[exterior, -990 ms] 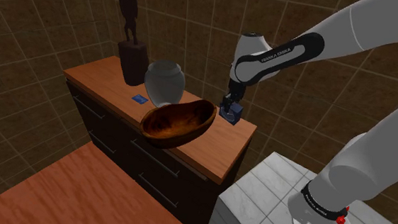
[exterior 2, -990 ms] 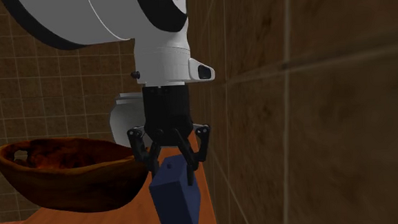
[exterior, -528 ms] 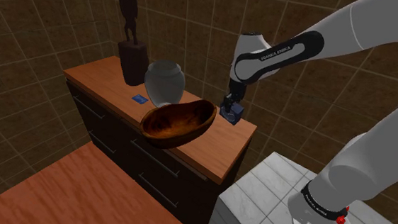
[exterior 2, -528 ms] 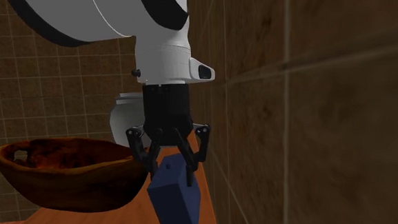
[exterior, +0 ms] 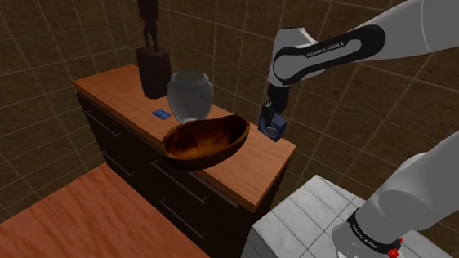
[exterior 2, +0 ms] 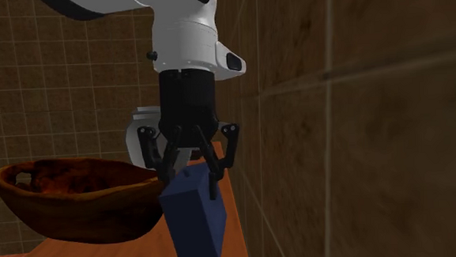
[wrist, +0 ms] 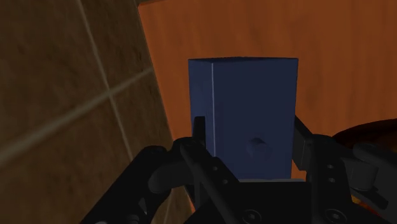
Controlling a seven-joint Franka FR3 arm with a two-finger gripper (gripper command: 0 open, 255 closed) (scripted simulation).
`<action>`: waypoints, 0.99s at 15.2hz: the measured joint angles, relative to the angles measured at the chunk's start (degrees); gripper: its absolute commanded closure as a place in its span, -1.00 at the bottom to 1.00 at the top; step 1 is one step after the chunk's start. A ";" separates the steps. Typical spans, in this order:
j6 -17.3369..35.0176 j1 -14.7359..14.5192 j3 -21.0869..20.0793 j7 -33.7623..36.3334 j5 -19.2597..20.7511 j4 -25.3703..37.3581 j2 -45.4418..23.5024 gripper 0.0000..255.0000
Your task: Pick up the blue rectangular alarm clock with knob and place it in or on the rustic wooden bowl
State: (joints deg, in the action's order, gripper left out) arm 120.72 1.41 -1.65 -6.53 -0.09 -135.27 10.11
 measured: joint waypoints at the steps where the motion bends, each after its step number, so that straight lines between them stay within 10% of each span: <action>1: -1.96 0.05 -0.04 0.11 -0.04 0.73 0.35 1.00; 11: -16.49 1.01 -0.53 -0.38 -0.97 6.55 2.83 1.00; 15: -13.53 1.17 -0.89 0.24 -0.68 7.58 4.35 1.00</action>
State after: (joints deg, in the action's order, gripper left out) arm 107.18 2.58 -2.53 -6.29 -0.77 -127.69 14.46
